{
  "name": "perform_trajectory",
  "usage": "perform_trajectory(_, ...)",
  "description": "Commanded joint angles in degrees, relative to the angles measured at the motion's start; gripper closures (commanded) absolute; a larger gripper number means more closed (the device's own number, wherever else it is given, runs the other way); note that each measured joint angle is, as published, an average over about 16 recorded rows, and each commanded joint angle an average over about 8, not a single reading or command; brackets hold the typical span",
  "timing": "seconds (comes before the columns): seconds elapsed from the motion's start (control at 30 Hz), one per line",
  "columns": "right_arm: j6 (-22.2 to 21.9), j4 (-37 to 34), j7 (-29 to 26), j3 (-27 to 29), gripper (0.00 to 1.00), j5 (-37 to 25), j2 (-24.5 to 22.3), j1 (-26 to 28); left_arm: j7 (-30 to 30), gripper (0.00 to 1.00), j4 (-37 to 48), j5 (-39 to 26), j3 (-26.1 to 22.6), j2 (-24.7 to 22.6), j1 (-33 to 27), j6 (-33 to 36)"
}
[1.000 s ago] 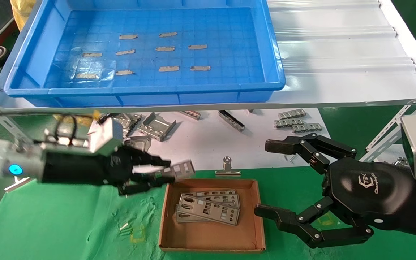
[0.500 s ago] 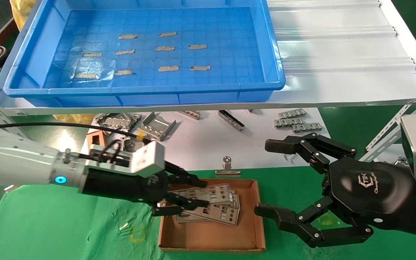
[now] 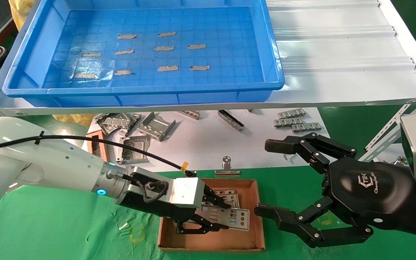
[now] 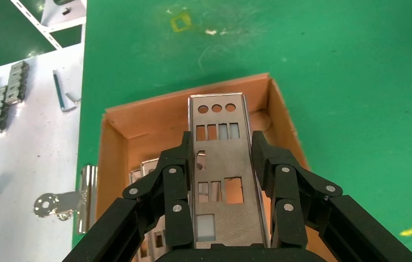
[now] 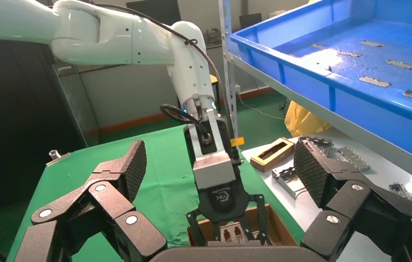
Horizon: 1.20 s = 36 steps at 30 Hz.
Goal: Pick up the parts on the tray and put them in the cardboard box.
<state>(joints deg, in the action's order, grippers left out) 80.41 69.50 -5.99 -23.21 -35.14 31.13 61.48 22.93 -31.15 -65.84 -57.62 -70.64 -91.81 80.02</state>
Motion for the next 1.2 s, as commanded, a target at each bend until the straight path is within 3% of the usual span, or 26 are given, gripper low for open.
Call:
perform_trajectory(0.03, 0.0, 0.0, 0.0, 0.0, 0.00, 0.0, 0.0, 0.0, 0.0, 1.00, 0.3, -0.6, -0.2, -0.2, 0.2, -1.2)
perform_trajectory(0.13, 0.0, 0.0, 0.0, 0.0, 0.00, 0.0, 0.0, 0.0, -0.1, 1.00, 1.2, -1.2, -0.4, -0.6, 0.3, -2.6)
perform_trajectory(0.4, 0.0, 0.0, 0.0, 0.0, 0.00, 0.0, 0.0, 0.0, 0.1, 0.01, 3.5, -2.2, -0.8, -1.5, 0.2, -4.4)
perform_trajectory(0.87, 0.0, 0.0, 0.0, 0.0, 0.00, 0.0, 0.0, 0.0, 1.0, 0.00, 4.3, -2.8, -0.7, -1.1, 0.1, -6.2)
perform_trajectory(1.2, 0.0, 0.0, 0.0, 0.0, 0.00, 0.0, 0.0, 0.0, -0.5, 0.00, 4.4, 3.4, 2.1, 1.5, -0.4, 2.0)
